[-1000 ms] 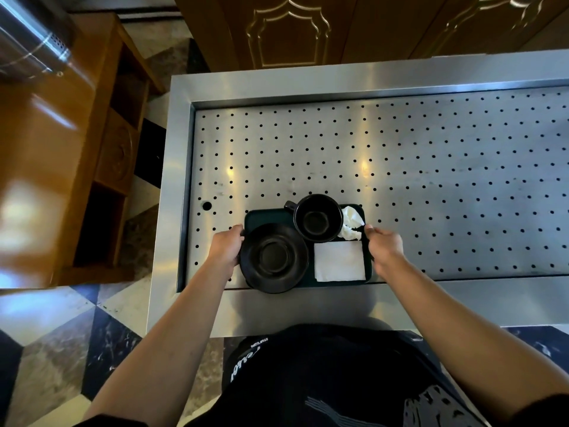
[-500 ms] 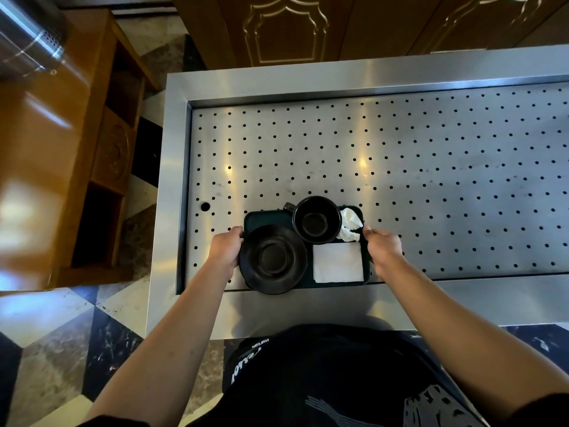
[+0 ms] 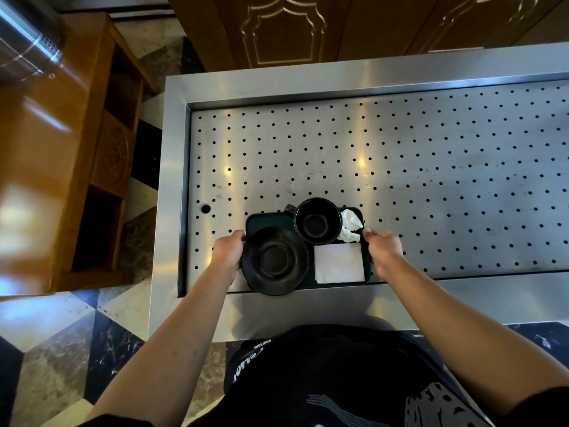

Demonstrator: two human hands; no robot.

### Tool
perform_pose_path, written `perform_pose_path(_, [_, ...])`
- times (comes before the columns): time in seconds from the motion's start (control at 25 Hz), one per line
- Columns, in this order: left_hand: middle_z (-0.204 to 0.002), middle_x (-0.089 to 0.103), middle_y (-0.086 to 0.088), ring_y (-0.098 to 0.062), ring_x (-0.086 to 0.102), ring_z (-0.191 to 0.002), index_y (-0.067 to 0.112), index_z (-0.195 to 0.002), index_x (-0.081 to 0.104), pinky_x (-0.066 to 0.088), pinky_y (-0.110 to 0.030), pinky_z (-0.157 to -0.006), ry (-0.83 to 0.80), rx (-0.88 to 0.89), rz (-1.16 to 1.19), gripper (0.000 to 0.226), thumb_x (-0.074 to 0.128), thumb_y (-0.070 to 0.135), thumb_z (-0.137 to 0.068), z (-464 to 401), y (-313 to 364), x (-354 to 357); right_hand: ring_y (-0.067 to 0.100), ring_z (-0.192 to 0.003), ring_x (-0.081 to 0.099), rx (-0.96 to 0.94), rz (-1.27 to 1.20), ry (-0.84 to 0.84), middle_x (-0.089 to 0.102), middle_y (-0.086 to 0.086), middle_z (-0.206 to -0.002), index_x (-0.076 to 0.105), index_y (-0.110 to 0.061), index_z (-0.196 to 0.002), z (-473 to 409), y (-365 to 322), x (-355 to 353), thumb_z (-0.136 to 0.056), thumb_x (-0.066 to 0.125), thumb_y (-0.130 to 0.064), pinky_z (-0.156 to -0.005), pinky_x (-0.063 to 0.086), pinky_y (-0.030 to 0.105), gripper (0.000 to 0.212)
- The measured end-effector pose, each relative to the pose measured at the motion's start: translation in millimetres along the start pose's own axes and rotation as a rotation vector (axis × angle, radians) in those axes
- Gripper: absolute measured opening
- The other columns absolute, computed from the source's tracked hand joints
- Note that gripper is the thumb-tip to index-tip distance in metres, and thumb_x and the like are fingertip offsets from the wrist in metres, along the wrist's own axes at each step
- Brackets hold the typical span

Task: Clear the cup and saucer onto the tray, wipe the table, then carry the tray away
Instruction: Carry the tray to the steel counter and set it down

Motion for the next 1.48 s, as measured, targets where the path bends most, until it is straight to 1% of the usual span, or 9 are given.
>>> perform_pose_path(0.24, [-0.085, 0.066, -0.012, -0.028, 0.062, -0.075, 0.009, -0.089, 0.067, 0.052, -0.038, -0.07, 0.018, -0.001, -0.023, 0.021, 0.058, 0.029, -0.088, 5.1, -6.4, -4.4, 0.029, -0.115, 0.064, -0.057, 0.081, -0.034, 0.07, 0.013, -0.129, 0.071, -0.008, -0.126, -2.8, 4.4, -4.5, -0.102, 0.062, -0.028, -0.101, 0.05, 0.039, 0.032])
perform_pose_path(0.52, [-0.086, 0.075, -0.014, -0.034, 0.07, -0.087, 0.007, -0.091, 0.076, 0.059, -0.056, -0.092, 0.022, 0.019, -0.048, 0.033, 0.061, 0.035, -0.079, 23.2, -28.6, -13.8, 0.021, -0.104, 0.064, -0.13, 0.19, -0.09, 0.074, 0.008, -0.12, 0.074, -0.012, -0.121, 3.1, 11.9, -12.9, -0.1, 0.064, -0.023, -0.096, 0.051, 0.034, 0.025])
perform_pose_path(0.64, [-0.079, 0.07, -0.012, -0.026, 0.064, -0.078, 0.009, -0.084, 0.073, 0.061, -0.046, -0.083, 0.045, 0.086, -0.035, 0.025, 0.06, 0.031, -0.086, 35.2, -32.3, -16.7, 0.016, -0.1, 0.06, -0.192, 0.248, -0.103, 0.073, 0.007, -0.123, 0.069, -0.014, -0.129, 10.2, 15.9, -16.3, -0.101, 0.061, -0.017, -0.088, 0.047, 0.028, 0.03])
perform_pose_path(0.76, [-0.085, 0.071, -0.016, -0.03, 0.066, -0.083, 0.008, -0.09, 0.073, 0.058, -0.049, -0.083, 0.095, 0.146, -0.087, 0.04, 0.054, 0.042, -0.079, 54.6, -42.5, -23.2, 0.017, -0.092, 0.059, -0.273, 0.388, -0.107, 0.073, 0.008, -0.123, 0.067, -0.013, -0.131, 25.5, 17.7, -18.4, -0.102, 0.055, -0.015, -0.076, 0.045, 0.023, 0.032])
perform_pose_path(0.92, [-0.097, 0.069, -0.014, -0.034, 0.061, -0.094, 0.004, -0.091, 0.065, 0.047, -0.045, -0.083, 0.219, 0.284, -0.226, 0.03, 0.047, 0.026, -0.101, 107.2, -40.4, -34.2, 0.032, -0.115, 0.064, -0.375, 0.492, -0.108, 0.069, 0.013, -0.128, 0.062, -0.009, -0.137, 45.4, 22.3, -17.6, -0.104, 0.047, -0.019, -0.089, 0.046, 0.032, 0.038])
perform_pose_path(1.08, [-0.137, 0.063, -0.009, -0.028, 0.058, -0.124, 0.009, -0.134, 0.063, 0.043, -0.04, -0.108, 0.194, 0.396, -0.432, 0.038, 0.05, 0.028, -0.105, 129.1, -60.6, -33.0, 0.033, -0.135, 0.053, -0.456, 0.571, -0.136, 0.054, 0.012, -0.149, 0.045, -0.013, -0.152, 63.2, 43.5, -10.7, -0.105, 0.045, -0.03, -0.11, 0.045, 0.044, 0.05])
perform_pose_path(1.24, [-0.152, 0.046, -0.007, -0.027, 0.047, -0.139, 0.007, -0.138, 0.059, 0.034, -0.038, -0.117, 0.096, 0.548, -0.602, 0.04, 0.05, 0.028, -0.105, 135.9, -93.6, -30.9, 0.026, -0.156, 0.021, -0.525, 0.696, -0.041, 0.03, 0.011, -0.166, 0.027, -0.008, -0.159, 99.1, 69.7, -7.6, -0.105, 0.046, -0.031, -0.128, 0.021, 0.045, 0.062])
perform_pose_path(1.36, [-0.158, 0.038, -0.003, -0.023, 0.04, -0.146, 0.01, -0.14, 0.056, 0.036, -0.043, -0.12, 0.041, 0.633, -0.69, 0.042, 0.051, 0.03, -0.104, 145.1, -124.5, -37.1, 0.022, -0.16, 0.0, -0.566, 0.771, -0.043, 0.008, 0.007, -0.173, 0.017, -0.009, -0.162, 123.0, 93.8, -0.3, -0.106, 0.048, -0.03, -0.128, 0.002, 0.038, 0.067])
perform_pose_path(1.48, [-0.162, 0.033, 0.002, -0.018, 0.029, -0.152, 0.014, -0.143, 0.053, 0.033, -0.039, -0.122, 0.002, 0.719, -0.742, 0.042, 0.051, 0.027, -0.103, 162.0, -163.5, -45.2, 0.028, -0.157, 0.014, -0.662, 0.826, 0.015, 0.013, 0.008, -0.17, 0.037, -0.01, -0.156, 150.9, 133.0, 1.8, -0.104, 0.053, -0.027, -0.126, 0.017, 0.042, 0.057])
Point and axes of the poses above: each hand's wrist, its own z-axis away from the middle knuckle, its own x-axis out of the palm, y = z × x, the point moved 9 cm from there along -z, towards the middle knuckle
